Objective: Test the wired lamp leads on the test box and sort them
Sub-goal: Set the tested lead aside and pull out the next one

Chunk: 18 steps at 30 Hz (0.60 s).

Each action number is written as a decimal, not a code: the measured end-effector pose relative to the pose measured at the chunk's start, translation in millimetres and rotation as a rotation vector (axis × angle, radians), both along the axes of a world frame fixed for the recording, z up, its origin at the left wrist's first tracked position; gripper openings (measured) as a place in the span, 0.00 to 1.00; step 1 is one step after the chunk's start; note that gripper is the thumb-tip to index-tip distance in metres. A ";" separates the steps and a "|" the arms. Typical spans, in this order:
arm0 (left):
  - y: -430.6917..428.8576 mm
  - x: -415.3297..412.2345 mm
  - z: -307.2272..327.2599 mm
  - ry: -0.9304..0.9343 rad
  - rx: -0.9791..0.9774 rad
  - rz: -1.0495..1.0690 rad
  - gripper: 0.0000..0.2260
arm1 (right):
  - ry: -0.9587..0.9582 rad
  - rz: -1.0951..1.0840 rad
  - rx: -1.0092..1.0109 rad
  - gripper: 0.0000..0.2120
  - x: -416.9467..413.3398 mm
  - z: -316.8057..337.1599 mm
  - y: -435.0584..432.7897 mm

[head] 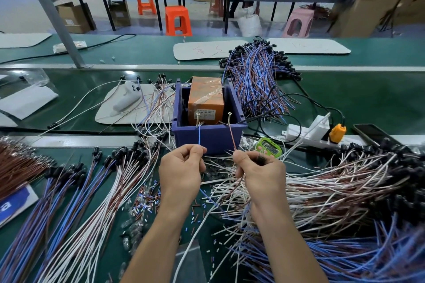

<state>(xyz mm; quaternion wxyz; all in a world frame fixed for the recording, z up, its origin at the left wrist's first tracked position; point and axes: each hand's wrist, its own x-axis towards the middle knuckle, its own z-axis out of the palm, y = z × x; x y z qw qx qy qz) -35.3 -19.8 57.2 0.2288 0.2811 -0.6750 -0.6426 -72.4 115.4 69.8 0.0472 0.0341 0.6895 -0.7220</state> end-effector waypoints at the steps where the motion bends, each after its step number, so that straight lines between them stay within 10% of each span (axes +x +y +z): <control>1: 0.3 -0.3 0.1 -0.003 -0.011 -0.009 0.13 | -0.004 -0.008 -0.002 0.16 0.4 0.0 0.7; 18: -6.6 3.0 -3.1 -0.002 0.019 0.093 0.16 | -0.003 -0.027 -0.011 0.18 -2.6 -4.9 -0.8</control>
